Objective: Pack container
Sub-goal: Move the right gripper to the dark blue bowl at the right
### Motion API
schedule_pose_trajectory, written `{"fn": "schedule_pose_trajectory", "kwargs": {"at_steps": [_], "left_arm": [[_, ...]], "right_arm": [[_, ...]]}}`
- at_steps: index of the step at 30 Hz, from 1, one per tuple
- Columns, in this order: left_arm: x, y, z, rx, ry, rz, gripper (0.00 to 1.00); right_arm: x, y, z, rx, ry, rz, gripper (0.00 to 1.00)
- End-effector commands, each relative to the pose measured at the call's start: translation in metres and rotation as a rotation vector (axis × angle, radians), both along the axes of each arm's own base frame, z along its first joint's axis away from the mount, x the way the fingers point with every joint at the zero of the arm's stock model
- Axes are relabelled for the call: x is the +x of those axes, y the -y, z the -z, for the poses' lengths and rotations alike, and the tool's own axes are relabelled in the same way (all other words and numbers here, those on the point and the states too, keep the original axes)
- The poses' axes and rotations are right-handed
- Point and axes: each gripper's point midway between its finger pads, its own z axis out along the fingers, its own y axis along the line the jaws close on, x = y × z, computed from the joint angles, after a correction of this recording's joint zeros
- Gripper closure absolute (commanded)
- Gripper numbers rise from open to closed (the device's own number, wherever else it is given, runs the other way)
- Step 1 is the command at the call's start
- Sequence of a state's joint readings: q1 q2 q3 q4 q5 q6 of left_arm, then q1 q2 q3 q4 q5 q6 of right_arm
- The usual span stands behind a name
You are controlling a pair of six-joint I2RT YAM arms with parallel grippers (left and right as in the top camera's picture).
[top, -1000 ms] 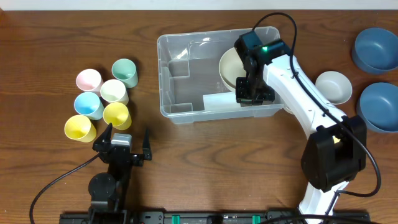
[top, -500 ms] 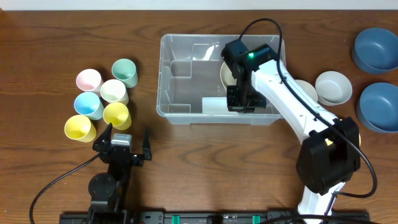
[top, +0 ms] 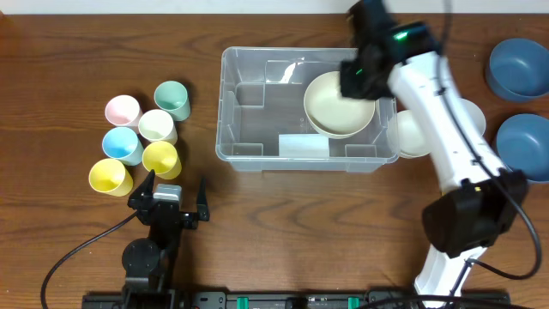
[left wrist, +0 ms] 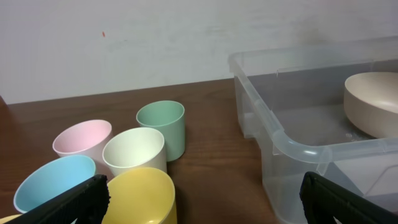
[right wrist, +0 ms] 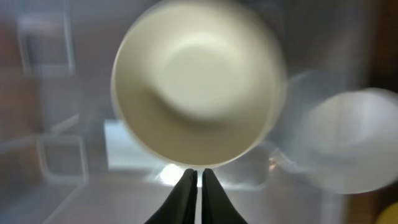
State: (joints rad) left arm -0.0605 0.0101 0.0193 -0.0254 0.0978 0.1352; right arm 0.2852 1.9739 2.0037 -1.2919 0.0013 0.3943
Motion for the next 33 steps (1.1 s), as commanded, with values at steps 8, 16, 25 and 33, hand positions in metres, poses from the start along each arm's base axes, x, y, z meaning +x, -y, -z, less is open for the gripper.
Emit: {"fn": "schedule_pose_trajectory", "kwargs": {"at_steps": [8,16,25,33], "left_arm": [[-0.001,0.002,0.015,0.003,-0.045,0.014,0.02],[-0.001,0.002,0.015,0.003,-0.045,0.014,0.02],[-0.001,0.002,0.015,0.003,-0.045,0.014,0.02],[-0.001,0.002,0.015,0.003,-0.045,0.014,0.02]], "right_arm": [[0.036,0.188,-0.035,-0.091,0.14,0.371,0.69],[0.043,0.295,-0.032,-0.152,0.221,0.516,0.64],[0.064,0.342,0.044,-0.219,0.134,0.472,0.55],[0.078,0.361,0.102,-0.281,0.076,0.402,0.54]]}}
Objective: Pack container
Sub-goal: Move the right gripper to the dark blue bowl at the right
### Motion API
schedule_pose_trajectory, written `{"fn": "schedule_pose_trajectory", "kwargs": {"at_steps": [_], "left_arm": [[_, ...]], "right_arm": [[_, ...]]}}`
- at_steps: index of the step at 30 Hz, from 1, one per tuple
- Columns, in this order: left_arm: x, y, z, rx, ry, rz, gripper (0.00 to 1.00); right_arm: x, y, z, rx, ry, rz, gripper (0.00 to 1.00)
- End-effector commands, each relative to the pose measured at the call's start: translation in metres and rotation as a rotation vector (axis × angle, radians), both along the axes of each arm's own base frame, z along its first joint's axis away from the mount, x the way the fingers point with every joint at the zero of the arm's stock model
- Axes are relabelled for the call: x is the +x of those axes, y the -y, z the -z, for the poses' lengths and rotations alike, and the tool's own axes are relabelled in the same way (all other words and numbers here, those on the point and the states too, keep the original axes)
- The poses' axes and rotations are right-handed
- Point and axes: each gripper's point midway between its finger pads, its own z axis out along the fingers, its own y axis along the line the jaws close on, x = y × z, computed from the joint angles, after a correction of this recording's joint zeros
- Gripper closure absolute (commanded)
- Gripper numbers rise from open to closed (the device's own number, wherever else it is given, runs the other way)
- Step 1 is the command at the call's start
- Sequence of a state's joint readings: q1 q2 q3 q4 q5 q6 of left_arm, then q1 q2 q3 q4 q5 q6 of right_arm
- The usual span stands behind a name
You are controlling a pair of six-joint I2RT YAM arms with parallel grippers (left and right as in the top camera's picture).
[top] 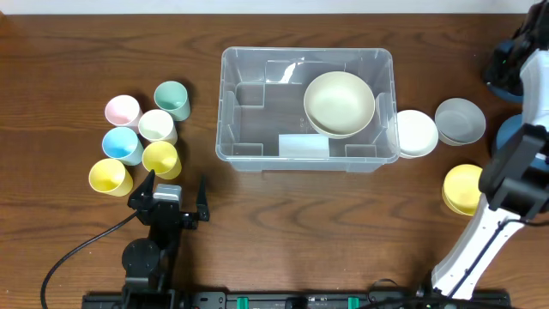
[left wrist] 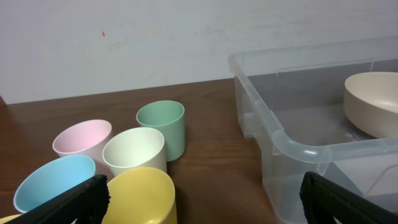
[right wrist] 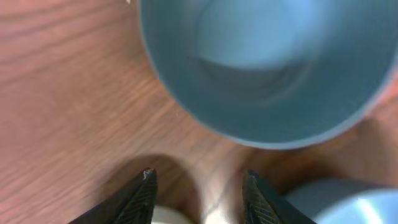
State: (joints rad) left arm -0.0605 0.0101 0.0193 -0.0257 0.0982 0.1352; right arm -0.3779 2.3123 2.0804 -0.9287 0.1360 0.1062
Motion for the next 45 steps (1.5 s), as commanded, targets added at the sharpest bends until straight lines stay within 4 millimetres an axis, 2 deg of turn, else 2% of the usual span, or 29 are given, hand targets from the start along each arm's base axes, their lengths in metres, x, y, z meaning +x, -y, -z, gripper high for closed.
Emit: {"fn": "schedule_pose_trajectory", "kwargs": {"at_steps": [1,10,14,25,30,32,36,45], "left_arm": [[-0.001,0.002,0.015,0.003,-0.045,0.014,0.02],[-0.001,0.002,0.015,0.003,-0.045,0.014,0.02],[-0.001,0.002,0.015,0.003,-0.045,0.013,0.02],[-0.001,0.002,0.015,0.003,-0.045,0.014,0.02],[-0.001,0.002,0.015,0.003,-0.045,0.014,0.02],[-0.001,0.002,0.015,0.003,-0.045,0.014,0.02],[-0.001,0.002,0.015,0.003,-0.045,0.014,0.02],[-0.001,0.002,0.015,0.003,-0.045,0.014,0.02]], "right_arm": [[0.002,0.016,0.001,-0.058,-0.007,-0.033,0.53],[0.013,0.034,-0.001,-0.123,0.028,-0.069,0.55],[0.013,0.035,0.006,-0.112,0.021,-0.07,0.56],[0.021,0.009,0.013,-0.03,0.036,-0.201,0.56],[0.022,0.006,0.014,-0.03,0.029,-0.25,0.54],[0.021,0.007,0.016,-0.031,0.027,-0.251,0.57],[0.02,0.01,0.025,-0.026,0.017,-0.245,0.6],[0.018,0.012,0.064,-0.001,-0.031,-0.239,0.66]]}}
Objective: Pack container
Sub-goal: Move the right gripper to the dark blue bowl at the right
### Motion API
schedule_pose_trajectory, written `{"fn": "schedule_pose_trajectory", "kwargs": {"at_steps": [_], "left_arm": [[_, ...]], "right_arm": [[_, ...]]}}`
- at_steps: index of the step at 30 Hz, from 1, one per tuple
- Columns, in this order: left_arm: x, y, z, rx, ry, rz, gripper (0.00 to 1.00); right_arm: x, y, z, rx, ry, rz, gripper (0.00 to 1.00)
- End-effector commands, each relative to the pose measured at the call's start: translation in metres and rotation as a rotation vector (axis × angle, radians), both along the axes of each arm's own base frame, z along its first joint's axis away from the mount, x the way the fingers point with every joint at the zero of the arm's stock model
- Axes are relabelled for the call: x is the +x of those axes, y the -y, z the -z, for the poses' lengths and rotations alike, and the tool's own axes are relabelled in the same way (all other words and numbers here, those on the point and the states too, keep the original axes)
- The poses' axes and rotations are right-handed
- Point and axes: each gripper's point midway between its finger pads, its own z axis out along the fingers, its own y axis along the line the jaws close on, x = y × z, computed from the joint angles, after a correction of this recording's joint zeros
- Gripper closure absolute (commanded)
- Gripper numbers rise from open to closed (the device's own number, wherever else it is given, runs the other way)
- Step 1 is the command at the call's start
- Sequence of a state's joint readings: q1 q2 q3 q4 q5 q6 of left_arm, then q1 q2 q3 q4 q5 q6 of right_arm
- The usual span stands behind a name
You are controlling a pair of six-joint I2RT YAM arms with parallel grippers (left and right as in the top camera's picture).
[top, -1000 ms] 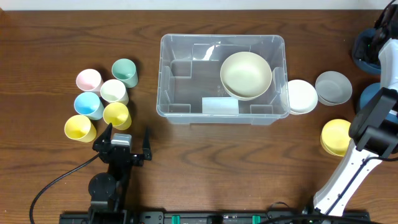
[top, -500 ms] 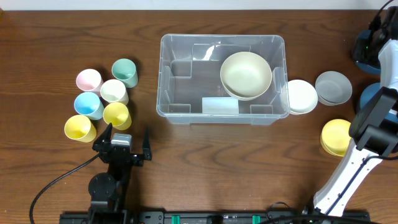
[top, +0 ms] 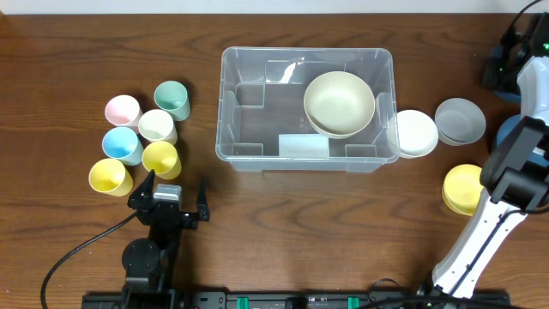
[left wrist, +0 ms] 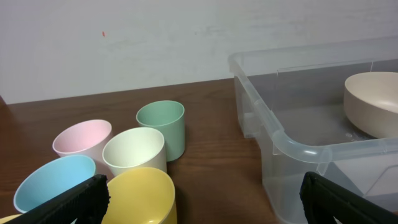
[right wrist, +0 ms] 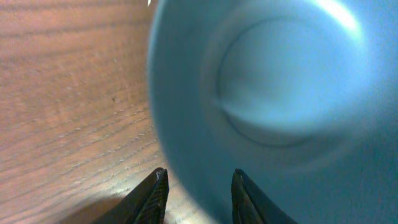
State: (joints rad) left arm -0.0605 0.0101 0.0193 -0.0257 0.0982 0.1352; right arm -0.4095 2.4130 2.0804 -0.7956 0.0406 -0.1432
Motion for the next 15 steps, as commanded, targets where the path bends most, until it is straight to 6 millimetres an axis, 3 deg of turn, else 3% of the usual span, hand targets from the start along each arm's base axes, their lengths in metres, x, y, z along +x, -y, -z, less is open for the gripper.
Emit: {"fn": "schedule_pose_trajectory", "kwargs": {"at_steps": [1,12,15], "left_arm": [[-0.001,0.002,0.015,0.003,-0.045,0.014,0.02],[-0.001,0.002,0.015,0.003,-0.045,0.014,0.02],[-0.001,0.002,0.015,0.003,-0.045,0.014,0.02]], "right_arm": [[-0.004,0.002,0.023,0.016,-0.036,-0.002,0.66],[-0.002,0.013,0.016,-0.007,-0.007,0.087,0.97],[0.001,0.014,0.006,0.001,0.014,0.118,0.99]]}}
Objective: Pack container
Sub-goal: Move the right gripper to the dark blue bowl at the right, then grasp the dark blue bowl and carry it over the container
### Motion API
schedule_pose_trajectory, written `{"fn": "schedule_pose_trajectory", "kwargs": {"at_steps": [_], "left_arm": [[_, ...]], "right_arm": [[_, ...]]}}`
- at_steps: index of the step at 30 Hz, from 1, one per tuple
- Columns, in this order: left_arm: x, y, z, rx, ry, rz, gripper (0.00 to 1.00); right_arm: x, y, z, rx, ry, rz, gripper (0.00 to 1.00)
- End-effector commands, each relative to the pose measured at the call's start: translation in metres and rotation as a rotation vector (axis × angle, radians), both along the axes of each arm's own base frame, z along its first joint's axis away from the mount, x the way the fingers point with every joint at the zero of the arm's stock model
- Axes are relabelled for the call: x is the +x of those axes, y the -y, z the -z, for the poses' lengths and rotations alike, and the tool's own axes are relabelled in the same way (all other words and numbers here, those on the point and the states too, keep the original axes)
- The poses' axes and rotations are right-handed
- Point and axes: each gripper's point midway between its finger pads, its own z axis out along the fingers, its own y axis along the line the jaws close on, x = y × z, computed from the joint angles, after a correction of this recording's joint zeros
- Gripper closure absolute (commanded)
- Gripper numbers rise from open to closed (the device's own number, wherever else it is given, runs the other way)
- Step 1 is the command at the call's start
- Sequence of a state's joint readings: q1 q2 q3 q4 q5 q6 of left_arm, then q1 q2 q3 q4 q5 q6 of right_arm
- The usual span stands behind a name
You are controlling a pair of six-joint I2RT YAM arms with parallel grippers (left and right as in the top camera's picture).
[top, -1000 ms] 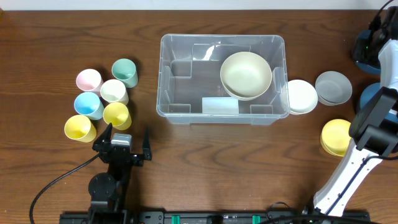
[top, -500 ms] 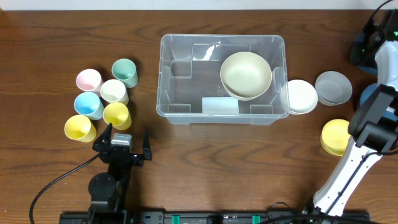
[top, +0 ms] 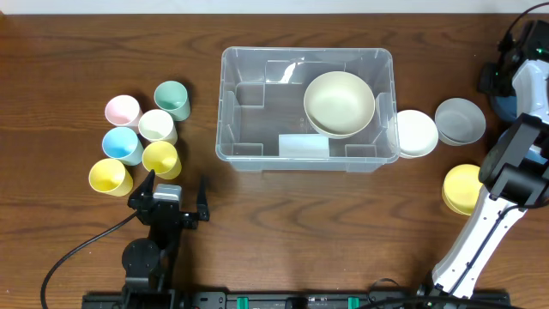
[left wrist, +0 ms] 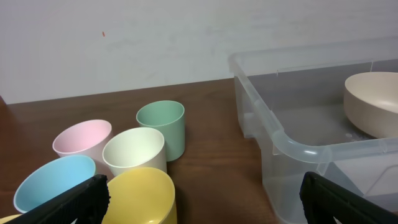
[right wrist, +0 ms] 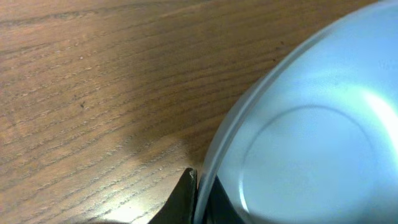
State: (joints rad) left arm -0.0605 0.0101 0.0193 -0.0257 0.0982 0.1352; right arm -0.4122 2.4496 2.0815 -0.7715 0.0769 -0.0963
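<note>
The clear plastic container (top: 232,103) stands mid-table with a cream bowl (top: 340,103) in its right half; the left wrist view shows its corner (left wrist: 292,146). My right gripper (right wrist: 199,193) is shut on the rim of a blue bowl (right wrist: 305,149), at the table's far right edge (top: 506,94). A white bowl (top: 416,133), a grey bowl (top: 460,120) and a yellow bowl (top: 461,189) sit right of the container. My left gripper (left wrist: 199,199) rests open near the front left, behind the cups.
Several cups stand left of the container: pink (top: 122,110), green (top: 173,99), white (top: 157,125), blue (top: 121,144) and two yellow ones (top: 160,158). The right arm's white body (top: 480,232) rises along the right side.
My right gripper's fingers stood apart on either side of the blue bowl's rim; now they are shut on that rim. The left arm and the cups are unchanged.
My right gripper was shut above the cream bowl in the container. Then it was open over a blue bowl at the far right, with the cream bowl left in the container. Then it straddled that bowl's rim, and now grips it.
</note>
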Motion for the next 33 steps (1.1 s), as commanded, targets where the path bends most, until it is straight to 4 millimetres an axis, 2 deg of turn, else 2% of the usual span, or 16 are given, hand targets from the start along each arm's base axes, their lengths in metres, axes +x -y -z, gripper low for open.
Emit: {"fn": "schedule_pose_trajectory", "kwargs": {"at_steps": [1,5,8,11,13,15,16,19,22,24,25,29,31,33], "left_arm": [[-0.001,0.002,0.015,0.003,-0.045,0.014,0.02],[-0.001,0.002,0.015,0.003,-0.045,0.014,0.02],[-0.001,0.002,0.015,0.003,-0.045,0.014,0.02],[-0.001,0.002,0.015,0.003,-0.045,0.014,0.02],[-0.001,0.002,0.015,0.003,-0.045,0.014,0.02],[-0.001,0.002,0.015,0.003,-0.045,0.013,0.02],[-0.001,0.002,0.015,0.003,-0.045,0.014,0.02],[-0.001,0.002,0.015,0.003,-0.045,0.013,0.02],[-0.001,0.002,0.015,0.003,-0.045,0.014,0.02],[-0.001,0.002,0.015,0.003,-0.045,0.014,0.02],[-0.001,0.002,0.015,0.003,-0.045,0.014,0.02],[-0.001,0.002,0.015,0.003,-0.045,0.014,0.02],[-0.001,0.002,0.015,0.003,-0.045,0.014,0.02],[-0.001,0.002,0.015,0.003,-0.045,0.014,0.02]], "right_arm": [[0.002,0.006,-0.017,0.008,0.035,0.062,0.99],[0.011,0.004,-0.052,-0.008,0.083,0.058,0.99],[0.017,-0.003,-0.091,-0.022,0.137,0.053,0.99],[0.021,-0.02,-0.135,-0.005,0.203,0.031,0.99],[0.022,-0.042,-0.168,0.038,0.263,0.002,0.99],[0.023,-0.07,-0.197,0.089,0.318,-0.047,0.99],[0.022,-0.091,-0.216,0.114,0.346,-0.09,0.99],[0.013,-0.144,-0.251,0.15,0.378,-0.189,0.99],[-0.004,-0.219,-0.281,0.188,0.388,-0.325,0.99],[-0.016,-0.267,-0.292,0.203,0.381,-0.416,0.99],[-0.025,-0.296,-0.296,0.213,0.371,-0.473,0.99],[-0.052,-0.378,-0.289,0.219,0.304,-0.63,0.99],[-0.068,-0.411,-0.274,0.184,0.241,-0.684,0.99],[-0.083,-0.435,-0.258,0.155,0.179,-0.726,0.99]]}}
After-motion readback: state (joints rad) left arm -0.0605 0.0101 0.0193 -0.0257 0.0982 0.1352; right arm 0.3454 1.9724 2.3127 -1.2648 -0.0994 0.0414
